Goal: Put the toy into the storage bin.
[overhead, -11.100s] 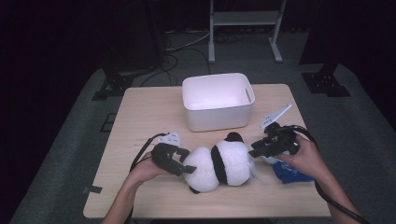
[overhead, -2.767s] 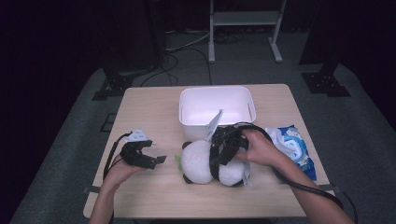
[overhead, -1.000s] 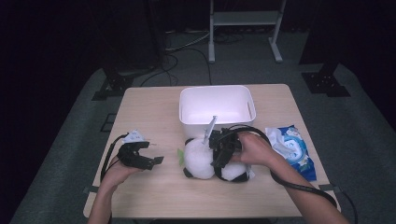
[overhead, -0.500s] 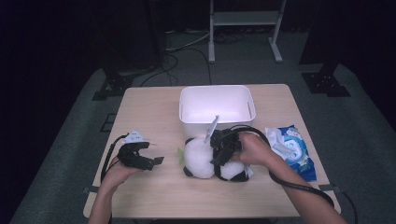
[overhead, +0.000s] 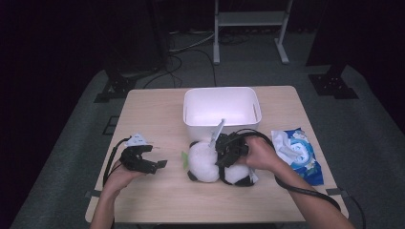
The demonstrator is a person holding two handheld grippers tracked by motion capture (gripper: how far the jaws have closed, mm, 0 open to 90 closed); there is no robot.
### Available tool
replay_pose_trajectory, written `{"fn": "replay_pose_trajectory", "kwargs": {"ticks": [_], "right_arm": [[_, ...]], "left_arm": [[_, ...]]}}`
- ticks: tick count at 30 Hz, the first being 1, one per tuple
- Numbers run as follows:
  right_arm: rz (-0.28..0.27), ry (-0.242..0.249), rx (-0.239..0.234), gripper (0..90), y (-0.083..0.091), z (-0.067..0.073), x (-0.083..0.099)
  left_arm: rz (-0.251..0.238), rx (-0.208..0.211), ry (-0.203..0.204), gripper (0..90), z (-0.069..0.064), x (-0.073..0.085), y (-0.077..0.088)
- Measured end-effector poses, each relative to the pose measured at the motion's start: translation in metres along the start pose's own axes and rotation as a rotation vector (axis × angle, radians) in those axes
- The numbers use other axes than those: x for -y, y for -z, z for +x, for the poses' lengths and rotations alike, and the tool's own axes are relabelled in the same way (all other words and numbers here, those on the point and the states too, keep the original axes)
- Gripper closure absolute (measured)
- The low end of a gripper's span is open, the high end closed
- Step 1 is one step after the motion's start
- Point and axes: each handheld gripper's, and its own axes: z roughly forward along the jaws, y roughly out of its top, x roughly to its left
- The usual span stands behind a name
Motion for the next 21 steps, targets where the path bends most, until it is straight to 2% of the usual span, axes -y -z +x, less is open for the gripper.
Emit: {"fn": "replay_pose_trajectory", "kwargs": {"ticks": [10,17,21], "right_arm": [[-0.046,-0.013,-0.031,62.8,0.013,-0.004,0.004],[-0.065,-0.002,-0.013,69.1,0.014,0.001,0.004],[-0.073,-0.010,-0.023,69.9,0.015,0.001,0.006]], "left_arm": [[0.002,0.000,0.011,7.4,0.004,0.002,0.001],[-0.002,-0.002,0.008,7.4,0.004,0.002,0.001],[0.000,-0.001,0.010,7.4,0.003,0.002,0.001]]}}
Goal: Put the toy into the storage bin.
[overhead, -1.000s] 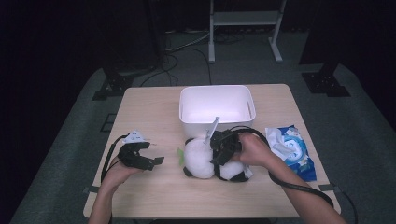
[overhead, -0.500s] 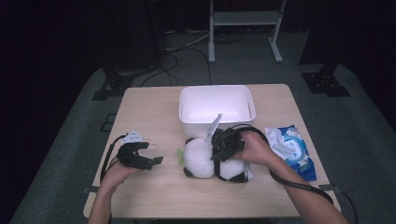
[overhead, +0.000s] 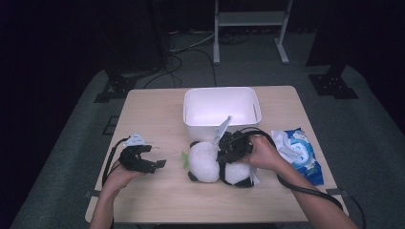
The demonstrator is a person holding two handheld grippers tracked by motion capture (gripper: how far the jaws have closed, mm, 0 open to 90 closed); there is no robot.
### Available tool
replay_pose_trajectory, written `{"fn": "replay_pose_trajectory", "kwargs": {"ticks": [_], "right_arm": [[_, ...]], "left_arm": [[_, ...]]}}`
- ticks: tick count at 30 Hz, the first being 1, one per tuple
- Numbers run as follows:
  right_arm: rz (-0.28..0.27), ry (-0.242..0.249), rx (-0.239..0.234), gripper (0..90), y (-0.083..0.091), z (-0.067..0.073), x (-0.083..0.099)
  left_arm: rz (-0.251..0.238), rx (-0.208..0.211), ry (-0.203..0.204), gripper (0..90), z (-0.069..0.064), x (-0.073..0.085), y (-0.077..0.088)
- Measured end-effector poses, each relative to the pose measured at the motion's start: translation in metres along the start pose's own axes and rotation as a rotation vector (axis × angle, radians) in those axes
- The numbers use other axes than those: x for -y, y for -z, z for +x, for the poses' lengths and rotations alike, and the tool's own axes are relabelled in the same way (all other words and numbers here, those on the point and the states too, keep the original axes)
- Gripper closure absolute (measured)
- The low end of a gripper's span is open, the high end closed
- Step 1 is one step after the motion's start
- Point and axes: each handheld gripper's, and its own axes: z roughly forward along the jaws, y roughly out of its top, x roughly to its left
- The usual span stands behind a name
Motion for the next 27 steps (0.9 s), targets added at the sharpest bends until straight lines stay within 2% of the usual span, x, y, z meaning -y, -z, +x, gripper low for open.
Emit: {"fn": "replay_pose_trajectory", "kwargs": {"ticks": [2,5,6,8,9,13,17,22,27], "right_arm": [[0.018,-0.010,-0.007,69.0,0.000,-0.002,-0.001],[0.070,-0.016,0.008,60.4,-0.001,-0.002,-0.007],[0.078,0.000,0.014,56.9,-0.002,-0.002,-0.008],[0.093,0.029,0.062,47.3,0.000,-0.001,-0.011],[0.093,0.025,0.065,44.1,0.001,-0.001,-0.012],[0.082,0.049,0.049,38.2,0.004,-0.003,-0.012],[0.091,0.046,0.042,29.2,0.004,-0.008,-0.012],[0.121,0.003,-0.023,17.7,-0.009,-0.016,-0.010],[0.134,0.036,-0.037,15.6,-0.019,-0.011,-0.014]], "left_arm": [[0.002,-0.003,-0.001,7.4,0.000,0.000,0.000],[-0.004,-0.004,-0.005,7.4,-0.001,-0.001,0.002],[-0.006,-0.003,-0.003,7.4,-0.001,-0.001,0.002],[-0.006,-0.003,-0.005,7.4,-0.001,-0.001,0.003],[-0.005,-0.004,-0.003,7.4,-0.001,-0.001,0.003],[-0.001,-0.004,-0.005,7.4,0.000,0.000,0.003],[-0.003,-0.003,-0.002,7.4,0.000,0.000,0.002],[-0.001,-0.001,0.000,7.4,0.000,0.000,0.002],[-0.002,-0.002,-0.003,7.4,0.000,0.000,0.002]]}}
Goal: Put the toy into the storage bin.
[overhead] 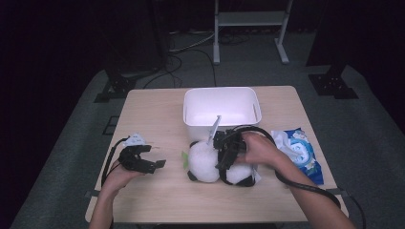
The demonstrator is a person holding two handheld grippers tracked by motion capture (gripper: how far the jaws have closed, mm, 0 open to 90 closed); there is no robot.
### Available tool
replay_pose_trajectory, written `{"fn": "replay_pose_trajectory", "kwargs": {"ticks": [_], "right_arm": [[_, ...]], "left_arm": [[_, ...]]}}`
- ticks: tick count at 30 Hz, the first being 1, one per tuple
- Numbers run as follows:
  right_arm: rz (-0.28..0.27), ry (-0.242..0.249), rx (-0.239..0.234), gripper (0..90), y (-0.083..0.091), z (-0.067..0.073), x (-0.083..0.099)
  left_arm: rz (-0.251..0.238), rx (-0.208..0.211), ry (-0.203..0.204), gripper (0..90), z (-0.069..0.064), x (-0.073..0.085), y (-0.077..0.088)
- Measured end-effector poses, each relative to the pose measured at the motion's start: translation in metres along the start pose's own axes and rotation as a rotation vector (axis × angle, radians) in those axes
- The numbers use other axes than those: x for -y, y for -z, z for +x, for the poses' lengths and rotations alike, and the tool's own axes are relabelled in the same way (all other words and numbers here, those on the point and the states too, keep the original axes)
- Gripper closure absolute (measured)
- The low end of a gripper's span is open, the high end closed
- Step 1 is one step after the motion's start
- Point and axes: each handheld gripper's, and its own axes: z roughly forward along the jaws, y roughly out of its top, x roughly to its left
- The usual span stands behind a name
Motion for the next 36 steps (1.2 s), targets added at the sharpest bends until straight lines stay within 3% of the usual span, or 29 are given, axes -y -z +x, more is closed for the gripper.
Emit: {"fn": "replay_pose_trajectory", "kwargs": {"ticks": [7,13,15,25,29,33,36], "right_arm": [[0.005,-0.008,-0.001,18.7,-0.010,0.003,-0.004],[-0.003,0.005,0.035,33.3,-0.011,0.008,-0.006],[-0.032,0.007,0.046,42.2,-0.007,0.011,-0.002],[-0.099,-0.007,0.035,57.6,0.009,0.011,0.006],[-0.114,-0.012,-0.003,60.8,0.016,0.012,0.007],[-0.117,-0.008,0.008,62.9,0.018,0.015,0.007],[-0.128,-0.002,-0.011,64.3,0.021,0.016,0.007]], "left_arm": [[0.000,0.002,-0.002,7.5,-0.001,-0.001,-0.001],[-0.002,0.004,-0.004,7.4,-0.002,-0.002,-0.001],[-0.001,0.002,-0.007,7.4,-0.002,-0.002,-0.001],[-0.006,0.001,0.006,7.4,0.000,0.000,0.000],[-0.006,0.000,0.010,7.4,0.001,0.001,0.002],[-0.012,-0.001,0.011,7.4,0.002,0.001,0.003],[-0.017,-0.003,0.016,7.4,0.003,0.001,0.005]]}}
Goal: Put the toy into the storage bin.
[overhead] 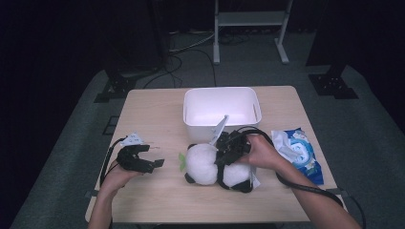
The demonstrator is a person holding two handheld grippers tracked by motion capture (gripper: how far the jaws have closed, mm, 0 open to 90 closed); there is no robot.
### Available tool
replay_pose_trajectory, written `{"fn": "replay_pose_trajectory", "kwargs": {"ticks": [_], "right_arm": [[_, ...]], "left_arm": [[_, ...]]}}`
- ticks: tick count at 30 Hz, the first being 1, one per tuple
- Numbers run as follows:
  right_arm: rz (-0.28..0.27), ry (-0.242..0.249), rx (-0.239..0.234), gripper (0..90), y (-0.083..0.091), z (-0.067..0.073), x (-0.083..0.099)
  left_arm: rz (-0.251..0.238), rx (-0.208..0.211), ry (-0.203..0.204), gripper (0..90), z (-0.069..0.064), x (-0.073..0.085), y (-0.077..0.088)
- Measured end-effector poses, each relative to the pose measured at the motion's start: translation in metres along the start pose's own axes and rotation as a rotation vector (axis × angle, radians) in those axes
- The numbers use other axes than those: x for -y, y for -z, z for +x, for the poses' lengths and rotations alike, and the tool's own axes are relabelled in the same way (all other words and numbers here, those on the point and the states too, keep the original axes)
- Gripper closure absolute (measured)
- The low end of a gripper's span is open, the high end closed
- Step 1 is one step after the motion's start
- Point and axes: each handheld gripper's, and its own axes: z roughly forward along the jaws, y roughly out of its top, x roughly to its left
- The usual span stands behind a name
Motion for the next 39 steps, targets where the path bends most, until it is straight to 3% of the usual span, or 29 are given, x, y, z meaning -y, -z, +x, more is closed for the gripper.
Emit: {"fn": "replay_pose_trajectory", "kwargs": {"ticks": [15,27,39], "right_arm": [[-0.027,0.025,-0.048,74.8,0.017,0.007,-0.002],[-0.065,-0.007,-0.072,79.8,0.022,0.003,-0.001],[-0.112,-0.007,-0.074,81.5,0.055,0.001,-0.008]], "left_arm": [[-0.005,-0.006,0.005,7.4,0.001,0.001,0.003],[-0.009,-0.012,0.007,7.4,0.001,0.001,0.005],[-0.014,-0.015,0.017,7.4,0.005,0.002,0.008]]}}
